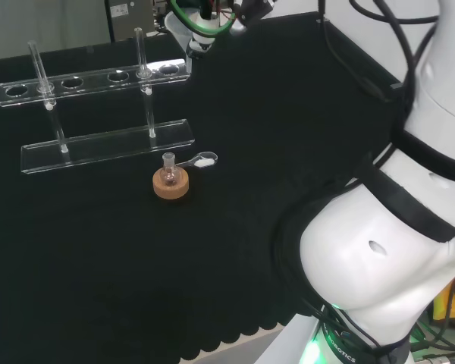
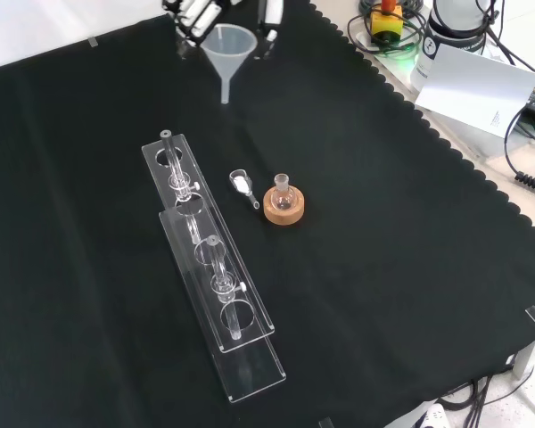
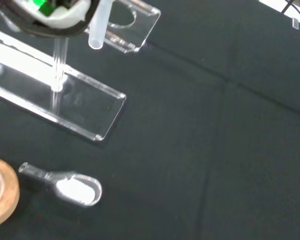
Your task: Place the funnel on the round-bottom flask.
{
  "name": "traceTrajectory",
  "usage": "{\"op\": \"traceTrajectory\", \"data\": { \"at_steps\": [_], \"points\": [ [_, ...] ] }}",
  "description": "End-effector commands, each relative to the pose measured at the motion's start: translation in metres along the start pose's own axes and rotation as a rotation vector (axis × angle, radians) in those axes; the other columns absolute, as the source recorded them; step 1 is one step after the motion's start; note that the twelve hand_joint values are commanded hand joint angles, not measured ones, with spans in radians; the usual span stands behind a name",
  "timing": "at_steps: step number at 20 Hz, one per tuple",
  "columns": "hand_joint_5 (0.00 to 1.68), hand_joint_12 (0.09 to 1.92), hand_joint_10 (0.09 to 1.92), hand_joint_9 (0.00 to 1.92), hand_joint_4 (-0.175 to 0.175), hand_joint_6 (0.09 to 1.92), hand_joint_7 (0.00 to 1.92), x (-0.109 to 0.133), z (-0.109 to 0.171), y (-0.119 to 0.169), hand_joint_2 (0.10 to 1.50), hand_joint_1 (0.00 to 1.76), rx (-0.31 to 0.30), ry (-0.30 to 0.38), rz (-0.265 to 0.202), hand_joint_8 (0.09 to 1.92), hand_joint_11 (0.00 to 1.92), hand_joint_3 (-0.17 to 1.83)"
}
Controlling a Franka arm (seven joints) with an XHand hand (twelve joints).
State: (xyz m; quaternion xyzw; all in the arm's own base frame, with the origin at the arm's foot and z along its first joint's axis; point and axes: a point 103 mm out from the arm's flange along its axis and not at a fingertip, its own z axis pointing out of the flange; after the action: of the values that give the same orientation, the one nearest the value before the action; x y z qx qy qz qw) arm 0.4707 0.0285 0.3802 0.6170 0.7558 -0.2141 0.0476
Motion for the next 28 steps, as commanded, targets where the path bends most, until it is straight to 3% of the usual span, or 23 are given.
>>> {"op": "traceTrajectory", "data": {
  "at_steps": [1,10,23,28],
  "points": [
    [0.49,1.36,0.64,0.57,-0.056,0.15,0.32,0.029,0.002,-0.033,0.68,0.80,-0.006,-0.025,-0.006,0.78,0.23,0.49],
    [0.49,1.35,0.64,0.58,-0.055,0.15,0.33,0.068,0.025,-0.042,0.68,0.79,0.042,-0.071,-0.041,0.78,0.24,0.50],
    [0.50,1.35,0.64,0.59,-0.053,0.17,0.34,0.096,0.057,-0.024,0.67,0.79,0.100,-0.108,-0.086,0.78,0.24,0.50],
    [0.50,1.35,0.64,0.59,-0.052,0.17,0.34,0.103,0.061,-0.021,0.67,0.80,0.096,-0.120,-0.089,0.78,0.24,0.50]
  ]
}}
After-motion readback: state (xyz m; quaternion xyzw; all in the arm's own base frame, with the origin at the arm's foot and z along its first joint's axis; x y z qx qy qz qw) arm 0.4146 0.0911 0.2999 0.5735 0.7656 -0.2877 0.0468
